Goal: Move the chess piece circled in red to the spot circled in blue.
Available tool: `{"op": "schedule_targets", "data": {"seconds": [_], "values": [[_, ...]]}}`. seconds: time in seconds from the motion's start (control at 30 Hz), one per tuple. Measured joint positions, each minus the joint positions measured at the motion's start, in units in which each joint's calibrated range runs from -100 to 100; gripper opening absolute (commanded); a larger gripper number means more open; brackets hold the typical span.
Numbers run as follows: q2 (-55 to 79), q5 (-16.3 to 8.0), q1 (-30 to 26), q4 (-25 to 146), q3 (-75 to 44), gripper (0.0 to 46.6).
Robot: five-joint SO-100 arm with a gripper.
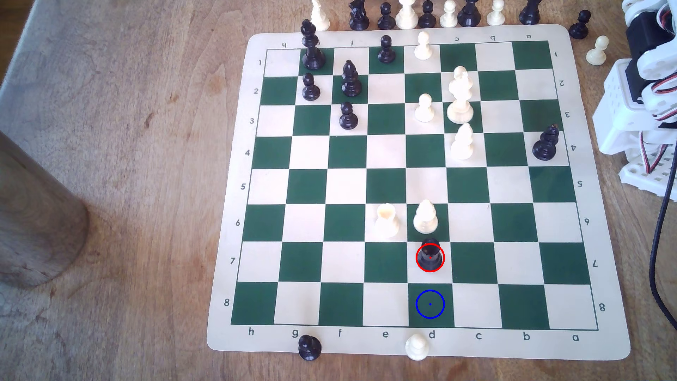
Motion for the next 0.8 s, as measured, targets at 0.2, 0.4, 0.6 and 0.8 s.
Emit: {"op": "schedule_targets", "data": {"seconds": [0.2,0.4,0.6,0.8], "values": [[0.00,0.00,-3.02,7.33,0.00,0.1],[0.00,0.00,-4.28,28.61,-3.16,0.1],[0.00,0.00,-4.50,69.80,-11.30,0.1],[0.17,-0.05,-0.52,103.19,-21.06,0.1]]}}
